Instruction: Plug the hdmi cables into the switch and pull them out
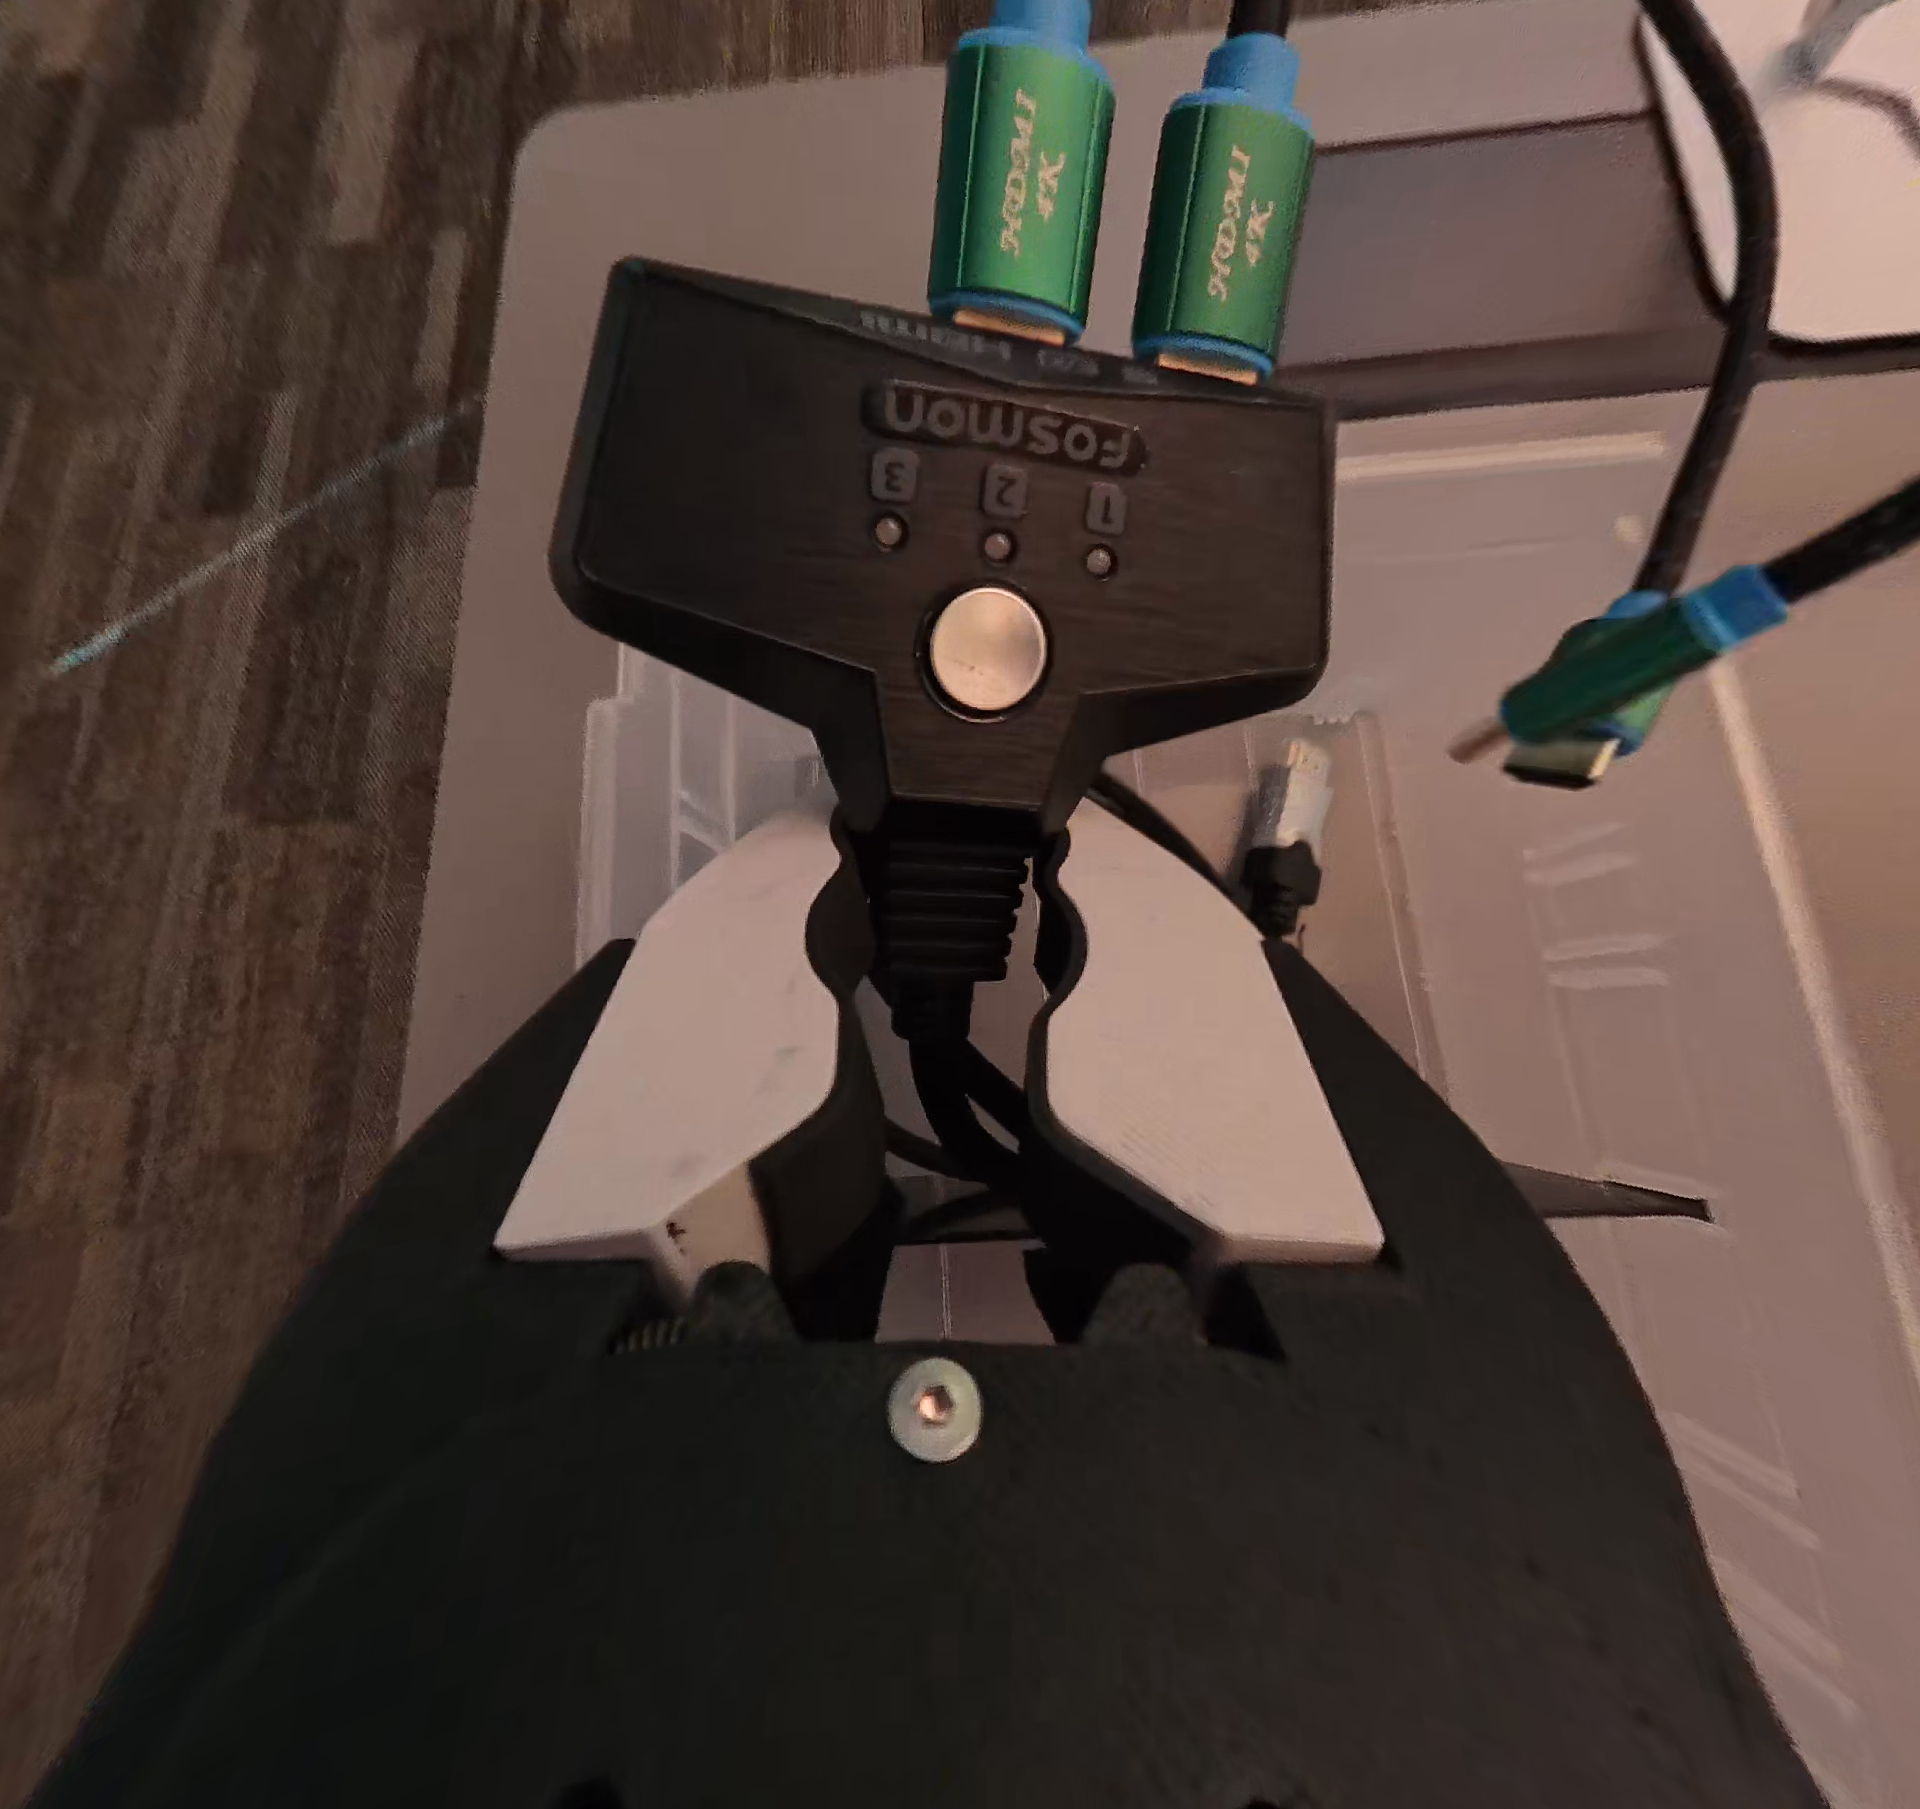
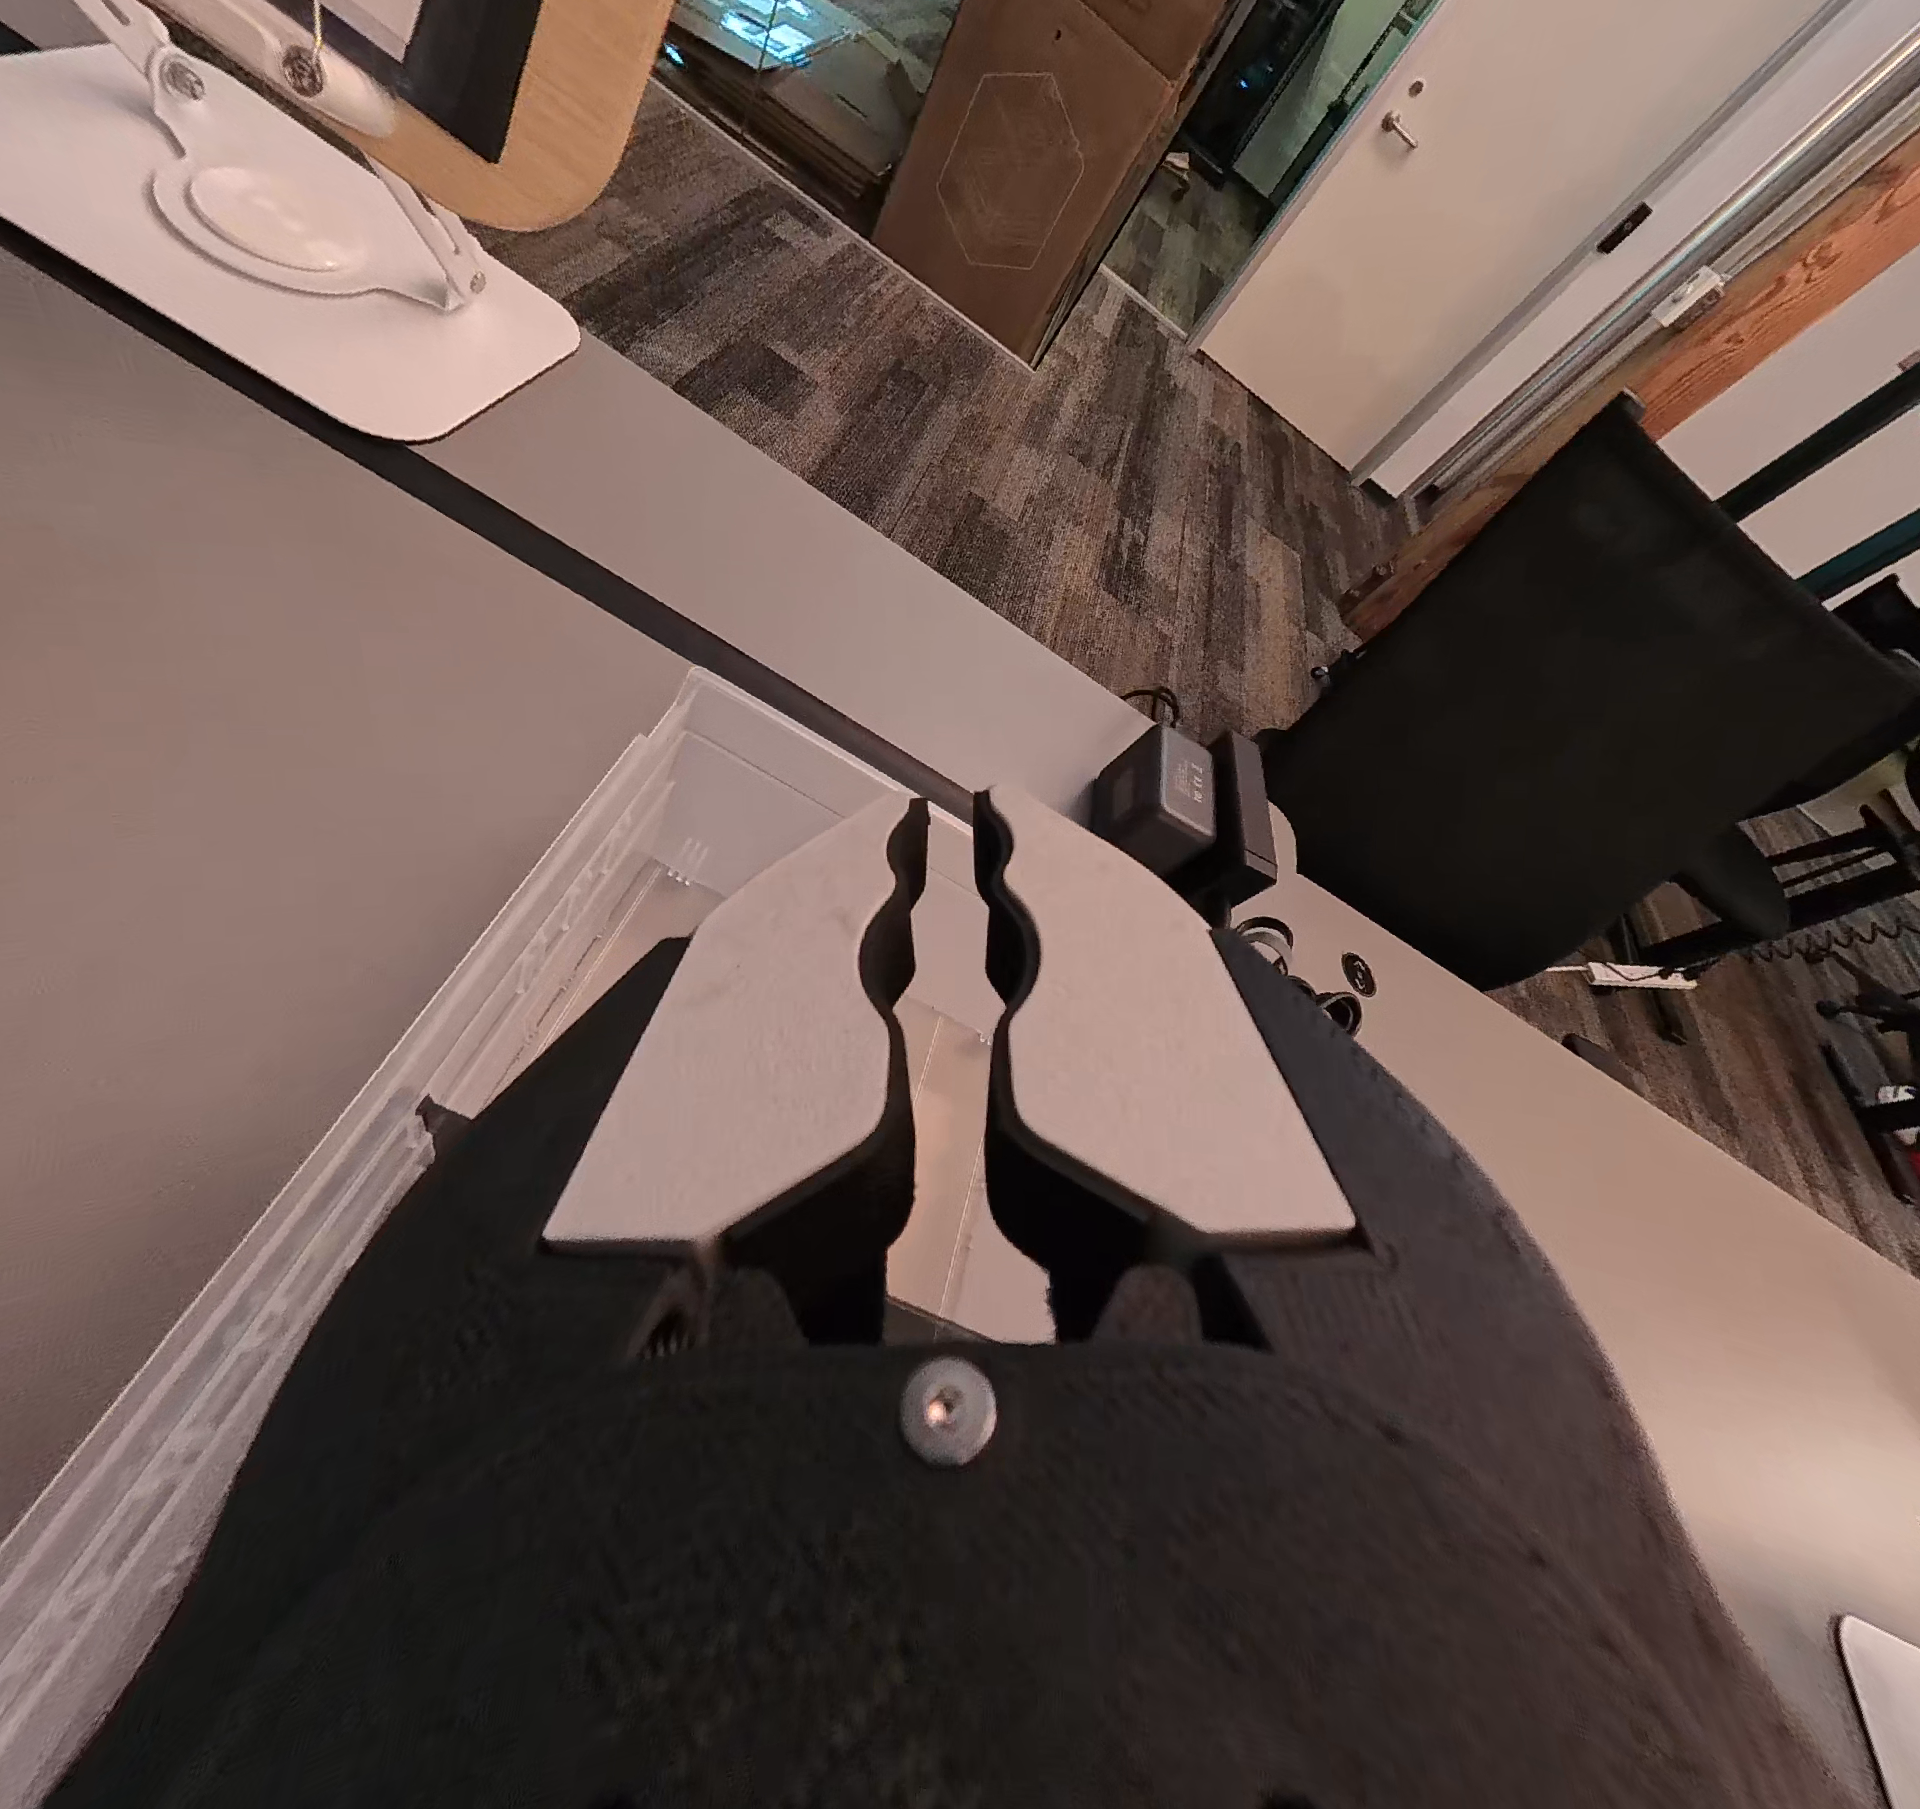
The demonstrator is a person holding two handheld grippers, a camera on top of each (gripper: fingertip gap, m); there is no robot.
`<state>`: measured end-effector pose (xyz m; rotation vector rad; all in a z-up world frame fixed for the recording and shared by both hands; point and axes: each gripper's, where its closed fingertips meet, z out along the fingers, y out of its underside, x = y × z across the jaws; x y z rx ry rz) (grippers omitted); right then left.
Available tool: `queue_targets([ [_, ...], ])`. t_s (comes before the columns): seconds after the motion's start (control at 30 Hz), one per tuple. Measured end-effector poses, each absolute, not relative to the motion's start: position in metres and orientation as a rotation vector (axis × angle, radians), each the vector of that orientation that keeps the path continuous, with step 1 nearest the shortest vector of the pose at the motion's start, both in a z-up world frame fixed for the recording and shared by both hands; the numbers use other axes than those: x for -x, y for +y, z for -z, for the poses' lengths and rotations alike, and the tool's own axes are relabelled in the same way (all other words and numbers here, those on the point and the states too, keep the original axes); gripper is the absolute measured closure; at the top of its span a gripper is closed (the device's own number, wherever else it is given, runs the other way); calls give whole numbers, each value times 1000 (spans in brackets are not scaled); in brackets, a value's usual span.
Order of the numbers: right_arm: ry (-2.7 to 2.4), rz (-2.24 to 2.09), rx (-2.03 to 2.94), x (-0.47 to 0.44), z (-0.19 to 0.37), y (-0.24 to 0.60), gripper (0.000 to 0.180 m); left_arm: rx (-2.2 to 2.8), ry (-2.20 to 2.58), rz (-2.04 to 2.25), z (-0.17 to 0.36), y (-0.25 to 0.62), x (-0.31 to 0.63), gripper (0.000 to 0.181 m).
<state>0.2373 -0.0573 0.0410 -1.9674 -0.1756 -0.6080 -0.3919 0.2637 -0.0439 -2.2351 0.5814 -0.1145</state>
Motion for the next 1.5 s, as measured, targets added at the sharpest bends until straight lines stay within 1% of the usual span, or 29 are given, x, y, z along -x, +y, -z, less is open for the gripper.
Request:
queue_targets([
  [0.2,-214,613,1976,-229,-39,-50,171,2047,543,98,-17,250,393,154],
  [0.4,-294,606,1964,-203,-44,-34,169,1761,513,113,-104,210,385,153],
  [0.53,-384,525,1873,-157,-64,-19,167,1581,553,137,-154,166,367,153],
  [0.7,-539,166,1650,-58,-103,-12,168,1386,713,397,-194,93,307,153],
  [0.83,-588,-127,1487,-7,-137,-33,168,1313,894,603,-192,45,248,153],
  [1.0,-524,-343,1364,-5,-165,-57,168,1305,1030,853,-168,20,185,153],
  [1.1,-460,-315,1346,-17,-178,-68,168,1295,978,859,-158,28,168,153],
  [1.17,-425,-304,1269,-18,-200,-89,168,1290,929,821,-153,37,164,153],
  [1.3,-469,-297,1064,11,-241,-142,173,1263,849,724,-148,52,164,153],
  [1.43,-566,-258,1103,48,-234,-143,173,1213,834,706,-146,49,159,153],
  [1.5,-575,-304,1164,62,-224,-128,166,1189,844,693,-145,44,155,153],
])
